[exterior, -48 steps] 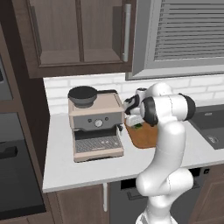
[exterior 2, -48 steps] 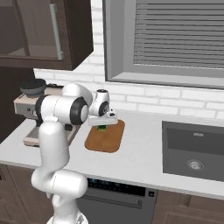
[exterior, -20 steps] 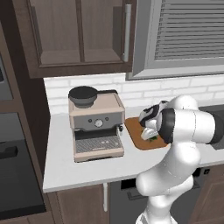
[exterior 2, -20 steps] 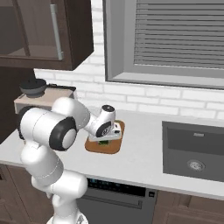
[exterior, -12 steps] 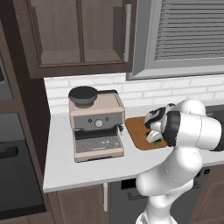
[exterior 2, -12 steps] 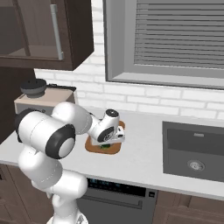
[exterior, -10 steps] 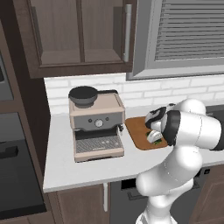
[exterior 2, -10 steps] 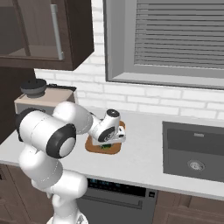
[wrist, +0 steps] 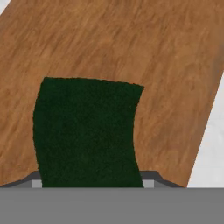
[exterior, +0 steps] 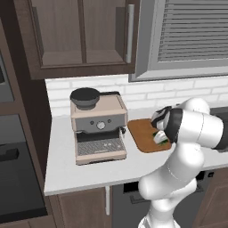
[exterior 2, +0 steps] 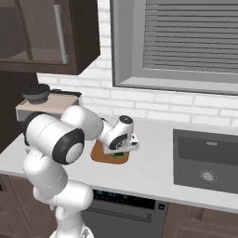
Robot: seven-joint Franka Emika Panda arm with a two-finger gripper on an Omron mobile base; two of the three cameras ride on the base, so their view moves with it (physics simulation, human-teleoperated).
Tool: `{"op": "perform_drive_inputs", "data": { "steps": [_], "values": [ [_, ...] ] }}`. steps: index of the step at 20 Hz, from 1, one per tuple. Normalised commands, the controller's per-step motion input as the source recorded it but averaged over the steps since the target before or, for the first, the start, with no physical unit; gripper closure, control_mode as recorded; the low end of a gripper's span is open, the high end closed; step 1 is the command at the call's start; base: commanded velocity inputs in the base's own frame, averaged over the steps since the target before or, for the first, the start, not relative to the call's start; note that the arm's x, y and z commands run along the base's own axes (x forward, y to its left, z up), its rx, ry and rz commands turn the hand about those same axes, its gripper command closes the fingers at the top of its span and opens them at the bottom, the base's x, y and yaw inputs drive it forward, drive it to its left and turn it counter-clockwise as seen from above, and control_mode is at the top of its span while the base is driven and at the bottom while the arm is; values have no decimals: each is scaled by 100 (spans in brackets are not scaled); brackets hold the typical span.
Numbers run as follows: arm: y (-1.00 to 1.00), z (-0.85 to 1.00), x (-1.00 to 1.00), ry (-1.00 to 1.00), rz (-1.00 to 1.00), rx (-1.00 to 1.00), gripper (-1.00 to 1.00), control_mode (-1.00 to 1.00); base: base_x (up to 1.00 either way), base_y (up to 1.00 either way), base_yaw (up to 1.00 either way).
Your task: Pick up the sponge from the counter and clean the cutting board by briefly scrubbing or pressing down on the cutting board. Once finished, release the sponge.
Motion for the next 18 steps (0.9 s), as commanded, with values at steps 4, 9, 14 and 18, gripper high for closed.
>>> {"op": "perform_drive_inputs", "data": {
  "steps": [4,9,14,18],
  "values": [
    [-6,-6,28,-2,1,0,100,-100,0,0,0],
    [0,-8,45,-5,0,0,100,-100,0,0,0],
    [0,-8,57,-5,0,0,100,-100,0,0,0],
    [0,-15,60,-6,1,3,100,-100,0,0,0]
  ]
}}
